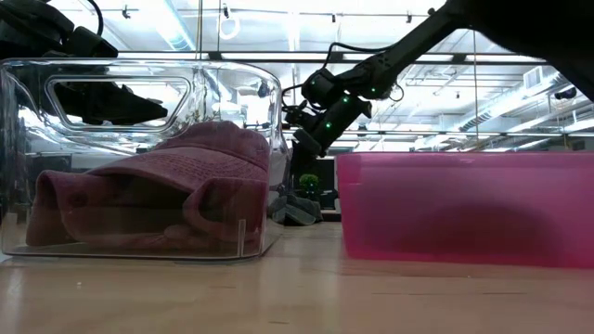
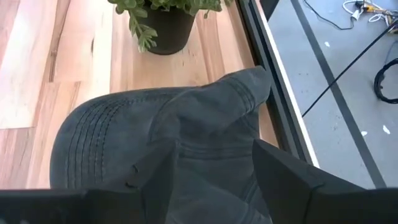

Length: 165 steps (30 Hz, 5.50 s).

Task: Pick & Place hat
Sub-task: Put the black cap into the red bin

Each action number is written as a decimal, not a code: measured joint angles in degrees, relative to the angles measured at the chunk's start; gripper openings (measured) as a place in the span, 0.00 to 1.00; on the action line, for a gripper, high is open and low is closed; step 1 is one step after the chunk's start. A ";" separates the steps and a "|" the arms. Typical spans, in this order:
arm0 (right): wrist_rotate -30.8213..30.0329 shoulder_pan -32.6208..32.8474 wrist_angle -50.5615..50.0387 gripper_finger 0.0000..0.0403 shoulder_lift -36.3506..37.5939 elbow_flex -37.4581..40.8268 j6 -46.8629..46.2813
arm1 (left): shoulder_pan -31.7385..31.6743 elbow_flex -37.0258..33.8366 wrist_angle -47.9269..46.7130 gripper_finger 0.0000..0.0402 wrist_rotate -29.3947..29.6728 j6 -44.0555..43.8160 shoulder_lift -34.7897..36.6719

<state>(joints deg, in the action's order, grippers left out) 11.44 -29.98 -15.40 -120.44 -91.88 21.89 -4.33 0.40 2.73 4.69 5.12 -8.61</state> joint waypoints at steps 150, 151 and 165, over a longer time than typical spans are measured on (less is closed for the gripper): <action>-12.07 17.50 -7.78 0.00 36.85 29.78 3.91 | 0.00 0.02 0.01 0.29 0.02 0.01 0.01; -12.06 17.99 -7.38 0.00 38.65 31.48 3.96 | 0.00 0.00 0.00 0.29 0.01 -0.01 0.00; -14.39 26.77 -6.09 0.00 48.46 39.30 5.01 | -0.01 0.00 0.01 0.29 0.01 0.01 -0.01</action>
<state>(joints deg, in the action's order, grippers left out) -2.95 -3.21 -21.49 -71.99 -52.57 26.91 -4.34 0.40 2.74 4.70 5.13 -8.62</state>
